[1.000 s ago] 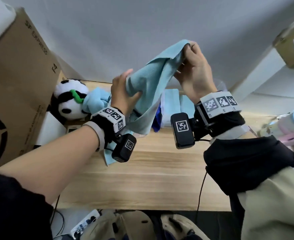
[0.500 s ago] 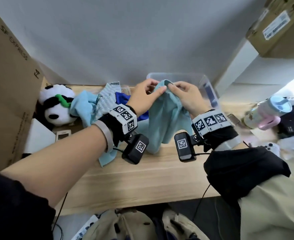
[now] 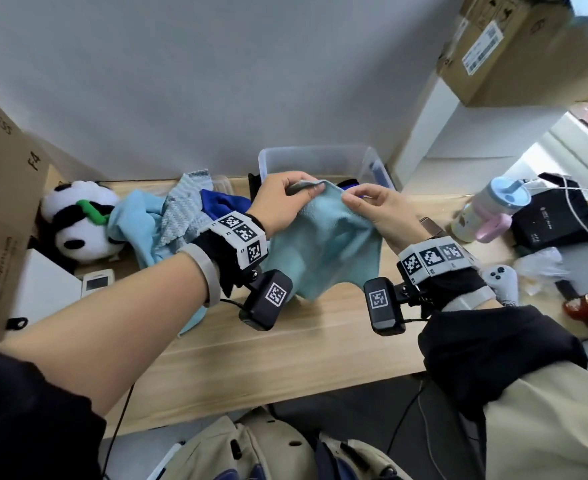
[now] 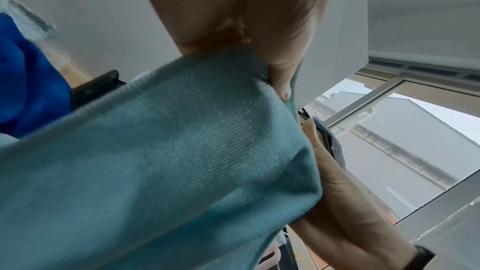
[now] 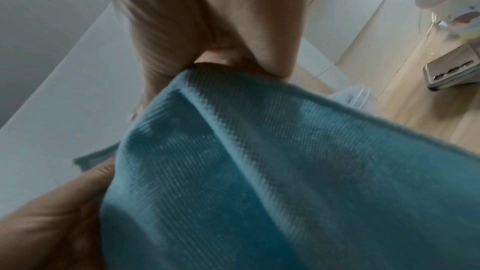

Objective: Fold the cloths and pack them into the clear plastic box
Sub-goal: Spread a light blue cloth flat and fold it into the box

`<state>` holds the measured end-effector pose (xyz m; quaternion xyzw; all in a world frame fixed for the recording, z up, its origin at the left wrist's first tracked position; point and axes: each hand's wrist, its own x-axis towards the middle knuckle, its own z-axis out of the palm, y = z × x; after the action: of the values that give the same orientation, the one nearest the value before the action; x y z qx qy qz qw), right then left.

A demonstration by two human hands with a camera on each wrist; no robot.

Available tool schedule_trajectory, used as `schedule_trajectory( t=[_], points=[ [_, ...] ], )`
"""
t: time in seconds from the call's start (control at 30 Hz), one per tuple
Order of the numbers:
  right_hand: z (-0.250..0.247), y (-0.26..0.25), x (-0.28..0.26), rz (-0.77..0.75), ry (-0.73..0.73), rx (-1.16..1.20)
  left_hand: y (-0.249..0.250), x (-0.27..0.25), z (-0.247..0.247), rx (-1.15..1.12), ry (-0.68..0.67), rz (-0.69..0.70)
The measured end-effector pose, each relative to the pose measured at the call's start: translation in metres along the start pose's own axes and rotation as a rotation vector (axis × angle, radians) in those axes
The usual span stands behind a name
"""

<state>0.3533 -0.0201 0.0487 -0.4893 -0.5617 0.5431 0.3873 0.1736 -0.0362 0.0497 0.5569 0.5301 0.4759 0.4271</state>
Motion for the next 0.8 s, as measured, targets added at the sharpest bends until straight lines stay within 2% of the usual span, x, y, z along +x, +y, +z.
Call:
schedule_trajectory(
  t=[0.17, 0.27, 0.4, 0.47, 0.53, 0.67, 0.8],
  points=[
    [-0.034, 0.019, -0.017, 0.098, -0.145, -0.241, 0.03, -0.004, 0.027, -0.13, 0.038, 0.023],
    [-0.055, 0.036, -0.027, 0.127, -0.085, -0.389, 0.049, -0.008, 0.046, -0.262, 0.081, 0.003],
    [-0.078, 0.053, -0.04, 0.239, -0.032, -0.419, 0.064, -0.01, 0.056, -0.336, 0.169, 0.011],
    [-0.092, 0.063, -0.043, 0.299, 0.034, -0.511, 0.063, -0.008, 0.051, -0.35, 0.235, 0.002],
    [-0.106, 0.07, -0.045, 0.277, 0.144, -0.524, 0.056, -0.004, 0.043, -0.324, 0.327, -0.009],
    [-0.12, 0.052, -0.046, 0.167, 0.395, -0.326, 0.025, 0.0, 0.023, -0.15, 0.466, -0.002],
    [-0.127, 0.016, -0.031, 0.071, 0.512, -0.173, 0.006, -0.001, 0.012, -0.041, 0.512, -0.044]
  ],
)
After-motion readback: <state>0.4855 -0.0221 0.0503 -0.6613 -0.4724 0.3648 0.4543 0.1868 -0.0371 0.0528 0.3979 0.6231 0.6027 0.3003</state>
